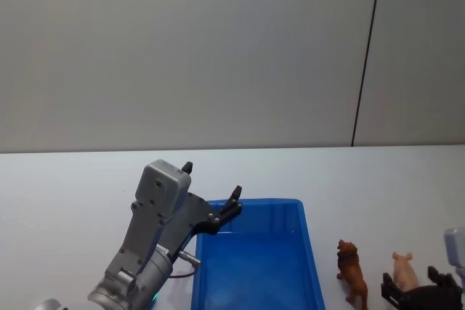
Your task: Pick up the two dolls from the table and place them into the box.
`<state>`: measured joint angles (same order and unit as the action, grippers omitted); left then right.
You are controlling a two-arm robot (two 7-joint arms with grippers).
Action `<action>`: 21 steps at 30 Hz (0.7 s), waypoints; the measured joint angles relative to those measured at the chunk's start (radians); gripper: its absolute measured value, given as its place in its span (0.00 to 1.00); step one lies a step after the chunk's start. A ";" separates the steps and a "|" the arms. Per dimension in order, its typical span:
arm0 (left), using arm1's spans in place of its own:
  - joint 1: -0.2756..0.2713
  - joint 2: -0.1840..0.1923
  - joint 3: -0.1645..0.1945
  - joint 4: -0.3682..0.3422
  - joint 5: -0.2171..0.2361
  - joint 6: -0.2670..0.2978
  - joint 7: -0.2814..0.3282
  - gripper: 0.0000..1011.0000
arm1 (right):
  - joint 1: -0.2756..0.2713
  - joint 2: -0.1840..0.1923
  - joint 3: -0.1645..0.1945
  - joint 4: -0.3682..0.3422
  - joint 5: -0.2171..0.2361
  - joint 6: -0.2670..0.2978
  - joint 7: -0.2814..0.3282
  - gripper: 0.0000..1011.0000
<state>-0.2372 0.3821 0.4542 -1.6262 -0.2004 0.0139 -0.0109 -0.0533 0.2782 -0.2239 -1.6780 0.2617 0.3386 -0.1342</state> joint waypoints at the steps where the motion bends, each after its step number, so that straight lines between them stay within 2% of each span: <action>1: 0.000 0.000 0.000 0.000 0.000 0.000 0.000 0.99 | 0.000 -0.001 0.000 0.003 0.001 -0.001 0.003 0.87; 10: 0.000 0.000 0.000 0.000 0.000 0.000 0.000 0.99 | 0.001 -0.011 -0.002 0.032 0.004 -0.007 0.015 0.64; 11: 0.000 0.000 0.000 0.000 0.000 0.000 0.000 0.99 | 0.000 -0.013 -0.002 0.035 0.005 -0.008 0.015 0.57; 17: 0.000 0.000 0.000 0.000 0.000 0.000 0.000 0.99 | -0.006 -0.017 -0.002 0.040 0.003 -0.012 0.007 0.39; 21: 0.000 0.000 0.000 0.000 0.000 0.000 0.000 0.99 | -0.011 -0.018 -0.001 0.039 -0.004 -0.017 -0.001 0.38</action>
<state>-0.2372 0.3821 0.4542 -1.6262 -0.2004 0.0138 -0.0109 -0.0640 0.2604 -0.2250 -1.6391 0.2574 0.3220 -0.1356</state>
